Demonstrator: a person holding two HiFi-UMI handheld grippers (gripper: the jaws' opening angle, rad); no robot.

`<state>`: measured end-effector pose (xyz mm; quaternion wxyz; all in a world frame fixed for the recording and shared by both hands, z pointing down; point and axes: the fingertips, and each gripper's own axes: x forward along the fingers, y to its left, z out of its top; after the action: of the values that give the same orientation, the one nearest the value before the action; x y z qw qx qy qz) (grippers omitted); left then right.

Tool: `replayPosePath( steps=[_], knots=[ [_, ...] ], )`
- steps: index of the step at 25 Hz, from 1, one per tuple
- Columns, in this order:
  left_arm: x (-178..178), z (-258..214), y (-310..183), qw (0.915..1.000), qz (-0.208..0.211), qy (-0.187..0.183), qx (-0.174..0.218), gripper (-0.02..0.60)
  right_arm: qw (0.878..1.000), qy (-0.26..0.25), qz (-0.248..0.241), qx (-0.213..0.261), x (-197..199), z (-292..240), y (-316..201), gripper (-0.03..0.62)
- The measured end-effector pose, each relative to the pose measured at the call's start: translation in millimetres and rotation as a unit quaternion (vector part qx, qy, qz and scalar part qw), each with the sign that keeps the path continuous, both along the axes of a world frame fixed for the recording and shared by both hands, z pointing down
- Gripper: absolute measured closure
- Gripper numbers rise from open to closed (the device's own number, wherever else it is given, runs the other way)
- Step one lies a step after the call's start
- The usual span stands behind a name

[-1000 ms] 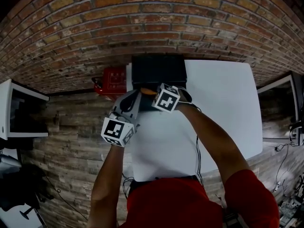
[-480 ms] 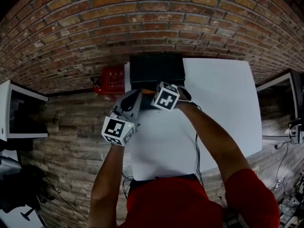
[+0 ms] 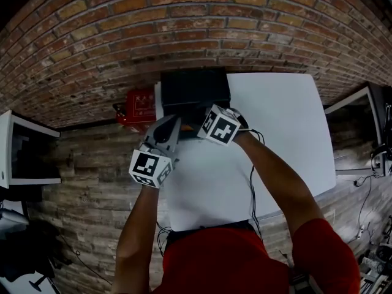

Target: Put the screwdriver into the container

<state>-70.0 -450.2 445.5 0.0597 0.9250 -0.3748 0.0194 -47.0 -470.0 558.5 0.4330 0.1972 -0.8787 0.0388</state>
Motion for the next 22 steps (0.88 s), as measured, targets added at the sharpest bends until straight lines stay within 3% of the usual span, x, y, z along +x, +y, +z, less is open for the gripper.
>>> replayPosePath(
  steps=[10,15,22],
  knots=[
    [9,-27,21,0.9997,0.005,0.012,0.022,0.569,0.990,-0.115,0.006,0.076,-9,-83,33,0.485],
    [11,-49,36,0.9990,0.005,0.018,0.041,0.569,0.974,-0.188,0.030,0.121,-8,-129,49,0.538],
    [11,-82,63,0.9976,0.008,0.032,0.060,0.569,0.947,-0.271,0.056,0.163,-3,-181,77,0.556]
  ],
)
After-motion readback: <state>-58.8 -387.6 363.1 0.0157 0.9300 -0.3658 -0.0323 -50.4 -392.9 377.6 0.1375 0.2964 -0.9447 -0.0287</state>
